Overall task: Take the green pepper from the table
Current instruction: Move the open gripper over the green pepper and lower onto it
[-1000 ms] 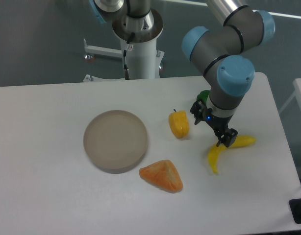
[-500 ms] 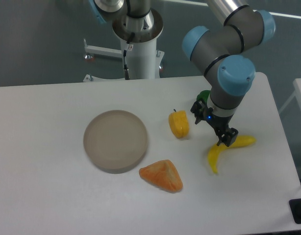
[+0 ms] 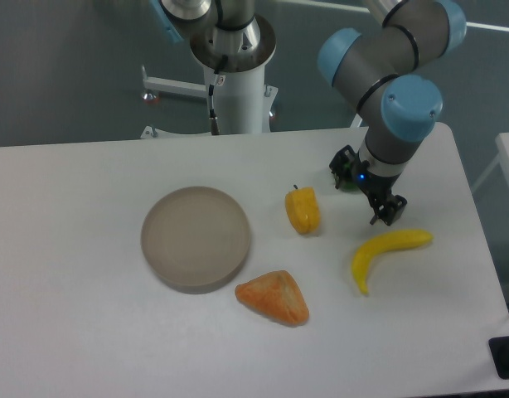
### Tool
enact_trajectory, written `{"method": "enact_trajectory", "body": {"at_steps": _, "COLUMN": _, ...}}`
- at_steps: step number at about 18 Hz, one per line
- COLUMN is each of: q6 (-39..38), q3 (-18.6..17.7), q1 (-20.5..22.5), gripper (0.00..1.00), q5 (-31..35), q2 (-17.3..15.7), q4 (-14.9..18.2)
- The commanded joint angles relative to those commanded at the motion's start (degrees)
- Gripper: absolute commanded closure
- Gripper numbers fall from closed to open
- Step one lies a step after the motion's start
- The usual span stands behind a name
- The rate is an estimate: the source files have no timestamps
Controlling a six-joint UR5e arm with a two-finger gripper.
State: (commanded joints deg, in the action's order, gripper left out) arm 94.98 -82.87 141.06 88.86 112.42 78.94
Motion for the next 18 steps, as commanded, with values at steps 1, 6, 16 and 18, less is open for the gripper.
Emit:
{"method": "enact_trajectory", "body": {"at_steps": 1, "q6": 3.2, "q3": -1.8, "q1": 0.7, "gripper": 0.00, "q5": 0.3, "q2": -0.7, "q4": -0.7}}
{"method": "enact_trajectory", "body": {"at_steps": 6, "q6": 21.9, "q3": -6.6, "q1": 5.0, "gripper": 0.00, "q5": 0.5, "q2": -2.4, "q4": -2.3}}
{"method": "enact_trajectory", "body": {"at_steps": 16, "q6": 28.3, "q3": -14.9, "q1": 6.2, "gripper": 0.00, "q5": 0.6, "q2": -4.5, "q4": -5.4}}
{"method": "enact_trajectory", "body": {"at_steps": 18, "q6": 29.6, "q3": -15.7, "q1": 6.7, "gripper": 0.00, "q5": 0.7, "q2": -4.5, "q4": -5.5}}
